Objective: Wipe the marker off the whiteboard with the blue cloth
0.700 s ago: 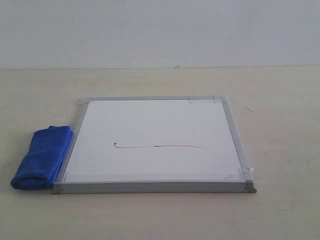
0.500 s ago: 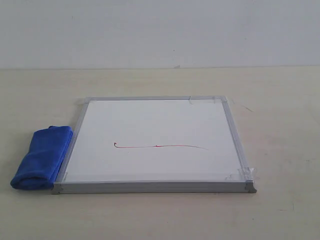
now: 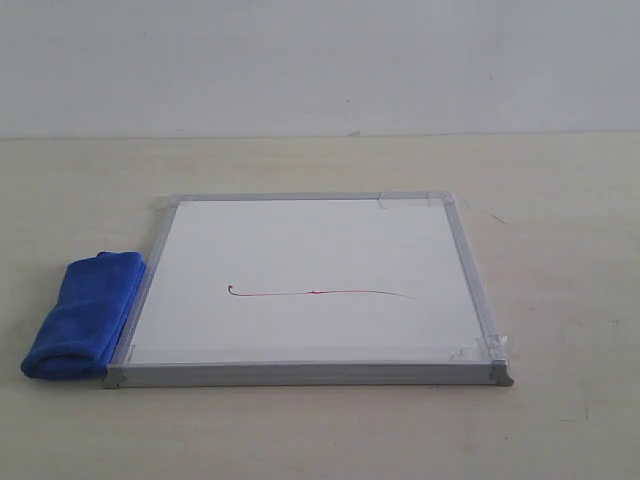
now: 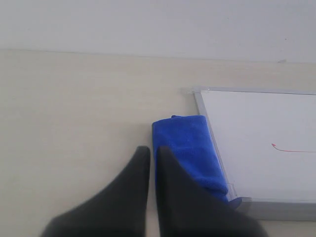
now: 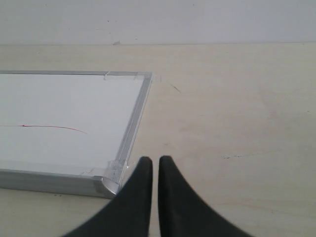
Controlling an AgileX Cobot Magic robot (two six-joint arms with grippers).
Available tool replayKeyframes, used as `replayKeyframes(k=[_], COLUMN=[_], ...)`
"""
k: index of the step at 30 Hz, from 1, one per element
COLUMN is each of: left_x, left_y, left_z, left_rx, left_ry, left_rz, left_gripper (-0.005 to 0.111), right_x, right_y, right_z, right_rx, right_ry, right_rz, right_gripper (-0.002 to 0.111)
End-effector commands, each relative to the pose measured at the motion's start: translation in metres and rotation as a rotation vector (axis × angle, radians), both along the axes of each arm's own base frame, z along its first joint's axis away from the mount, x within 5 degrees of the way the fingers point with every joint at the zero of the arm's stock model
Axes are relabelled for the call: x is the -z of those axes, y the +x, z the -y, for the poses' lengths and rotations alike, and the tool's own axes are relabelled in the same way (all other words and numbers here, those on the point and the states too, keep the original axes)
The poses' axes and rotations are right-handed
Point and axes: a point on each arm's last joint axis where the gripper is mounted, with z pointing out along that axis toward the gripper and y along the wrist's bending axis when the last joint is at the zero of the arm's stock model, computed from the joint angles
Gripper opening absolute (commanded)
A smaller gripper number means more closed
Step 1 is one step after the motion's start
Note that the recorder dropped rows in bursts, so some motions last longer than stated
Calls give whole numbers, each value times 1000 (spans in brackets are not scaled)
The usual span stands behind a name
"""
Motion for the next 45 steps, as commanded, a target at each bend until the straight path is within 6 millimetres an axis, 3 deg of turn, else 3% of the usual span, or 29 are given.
replayKeyframes(k=[1,20,26,28,30,33,38,42,45], left_x=[-2,-7,-24,-29,-33,-56,-126,-162,-188], left_y=[0,1,2,2,2,-3,-22,-9,13], left_z=[0,0,-1,-3,-3,3,8,10,16], left_rx=[0,-2,-54,-90,-96,-17,73,100,168], left_ry=[3,11,-373,-607,-662,-623,-451,-321,-296], left_rz=[16,67,266,325,343,346,503,458,343], left_gripper=[4,4,4,4,4,4,4,4,4], right_x=[-1,-1,-1,-1,-1,-1,-1,-1,-1], right_y=[0,0,0,0,0,0,0,0,0], right_z=[0,0,0,0,0,0,0,0,0], right_rx=[4,4,4,4,4,4,4,4,4], right_ry=[-3,-4,-4,-4,-4,-4,-4,-4,-4], right_rz=[15,12,12,12,12,12,12,12,12], right_gripper=[1,1,1,1,1,1,1,1,1])
